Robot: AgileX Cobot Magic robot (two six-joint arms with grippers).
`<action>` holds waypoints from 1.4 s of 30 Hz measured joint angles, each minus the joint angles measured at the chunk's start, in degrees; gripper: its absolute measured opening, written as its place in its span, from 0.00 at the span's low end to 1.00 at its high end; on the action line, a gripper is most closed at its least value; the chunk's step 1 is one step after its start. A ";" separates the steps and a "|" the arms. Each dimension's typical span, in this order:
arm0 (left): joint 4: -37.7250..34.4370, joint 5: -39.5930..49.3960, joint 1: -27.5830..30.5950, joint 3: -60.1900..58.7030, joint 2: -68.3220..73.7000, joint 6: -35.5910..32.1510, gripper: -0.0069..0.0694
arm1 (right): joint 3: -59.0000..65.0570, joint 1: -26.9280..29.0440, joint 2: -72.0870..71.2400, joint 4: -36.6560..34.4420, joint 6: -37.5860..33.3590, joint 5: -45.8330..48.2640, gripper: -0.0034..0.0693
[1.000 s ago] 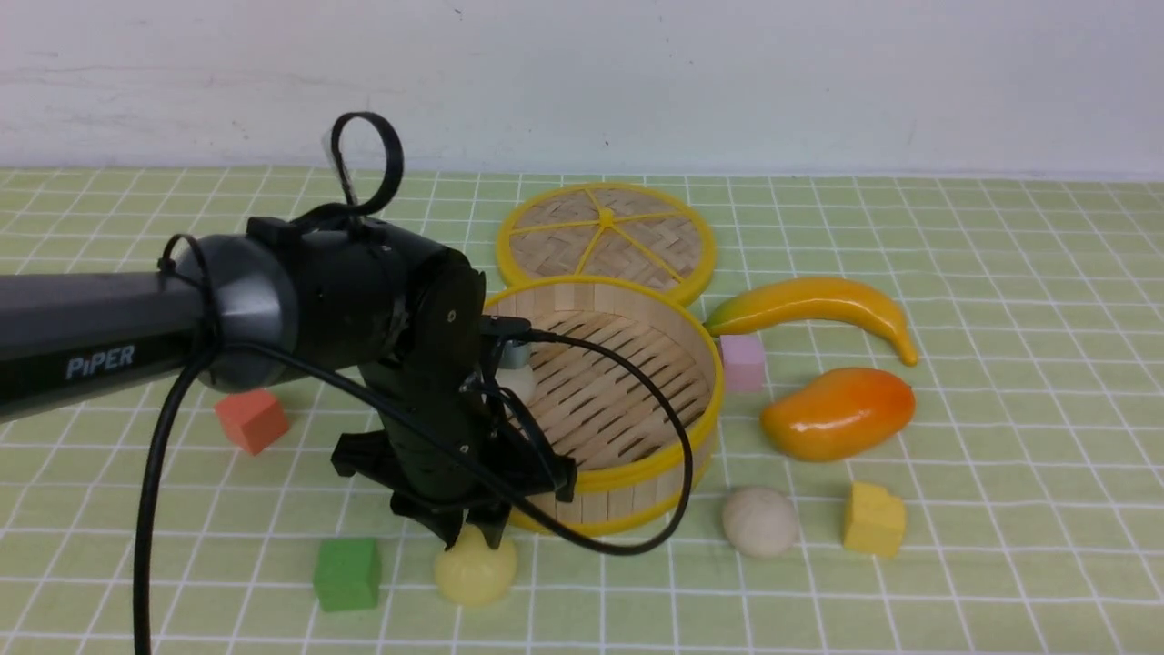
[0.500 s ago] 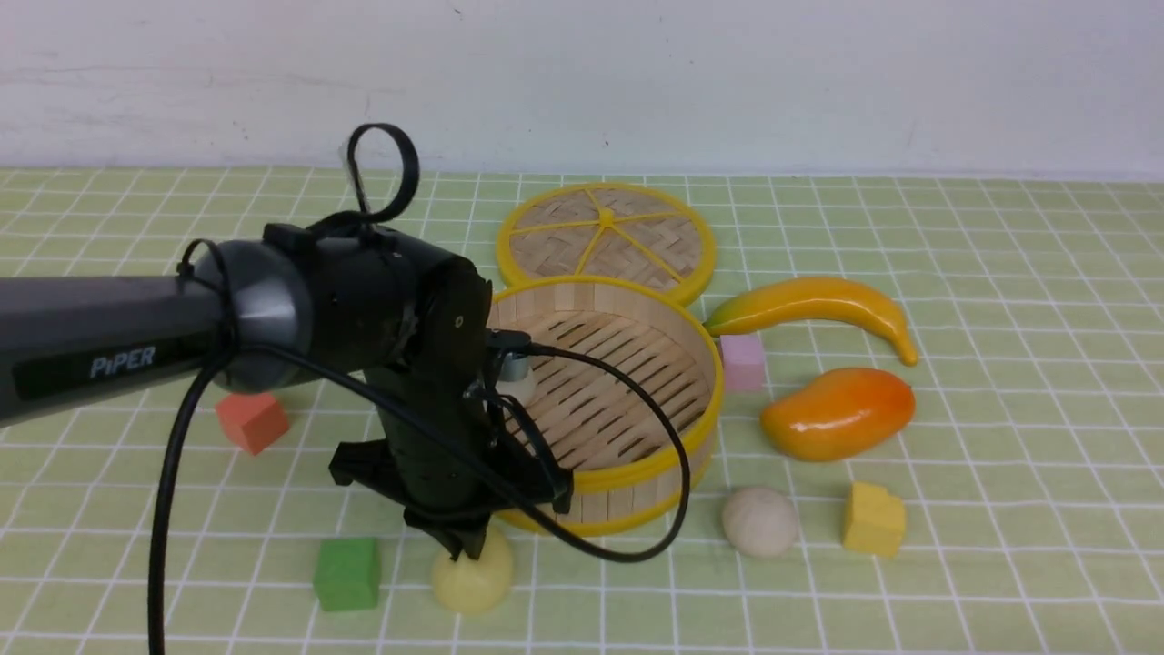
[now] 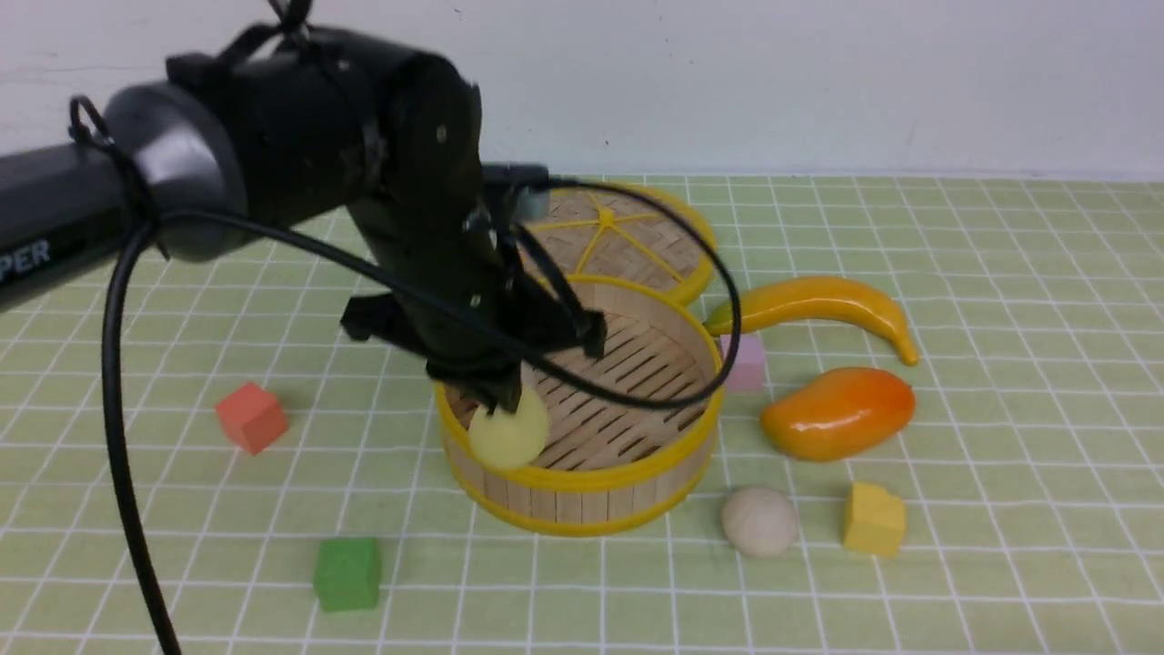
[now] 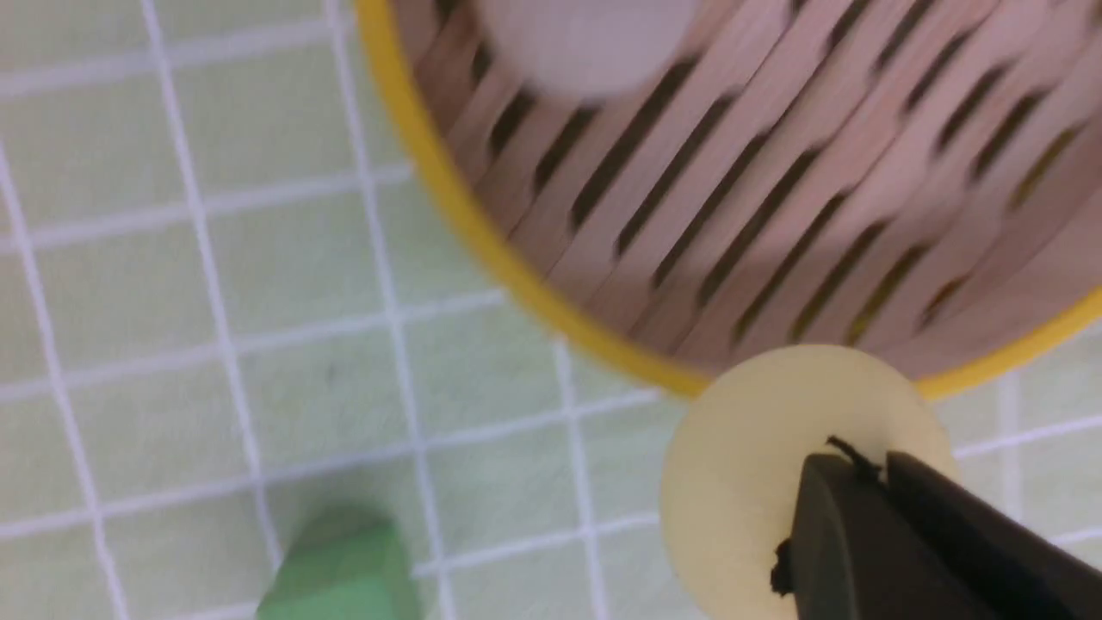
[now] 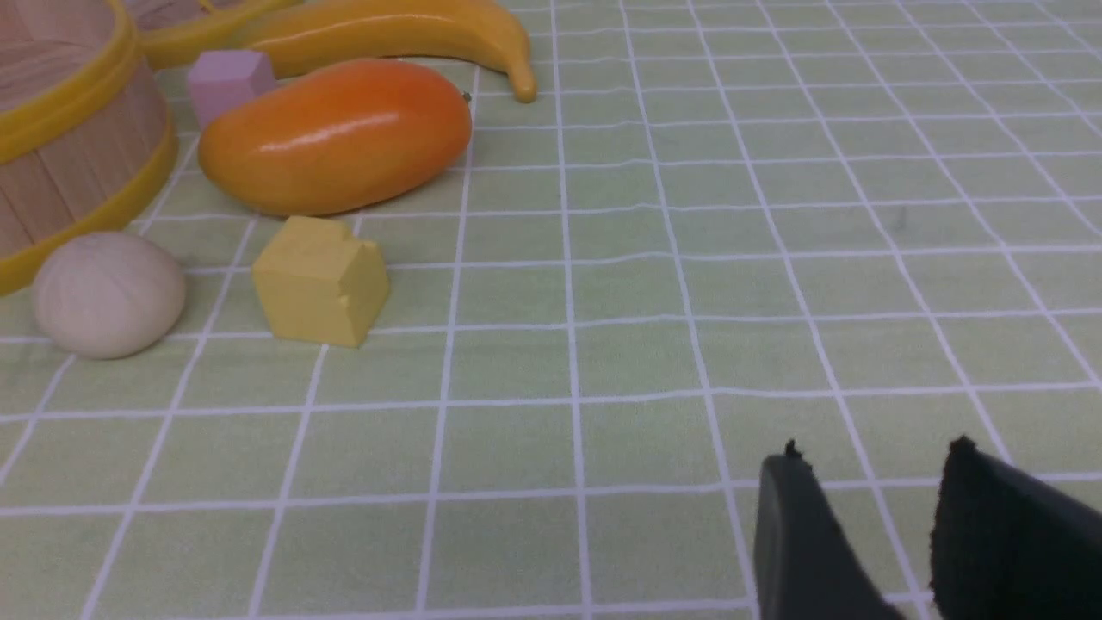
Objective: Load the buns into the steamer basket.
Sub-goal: Use the left arm to put the steamed stuffed bun into the steamer, then use the right arm to grab a steamed stuffed bun
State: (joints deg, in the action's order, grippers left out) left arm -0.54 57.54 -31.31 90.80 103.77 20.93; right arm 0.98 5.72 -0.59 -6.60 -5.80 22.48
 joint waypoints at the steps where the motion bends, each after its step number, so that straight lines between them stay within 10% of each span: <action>1: -0.25 -1.71 0.00 0.38 0.28 0.00 0.07 | 0.00 0.00 0.00 0.00 0.00 0.00 0.38; 14: -2.08 -10.43 0.00 0.68 9.48 1.43 0.14 | 0.00 0.00 0.00 0.00 0.00 0.00 0.38; 26: -0.02 -5.73 0.00 0.68 7.16 3.20 0.47 | 0.00 0.00 0.00 0.00 0.00 0.00 0.38; 42: 2.74 2.38 0.00 -4.39 -37.21 -0.55 0.13 | 0.00 0.00 0.00 0.00 0.00 0.00 0.38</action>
State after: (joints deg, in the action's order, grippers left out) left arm 2.19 59.93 -31.31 86.41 66.56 20.38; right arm 0.98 5.72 -0.59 -6.60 -5.80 22.48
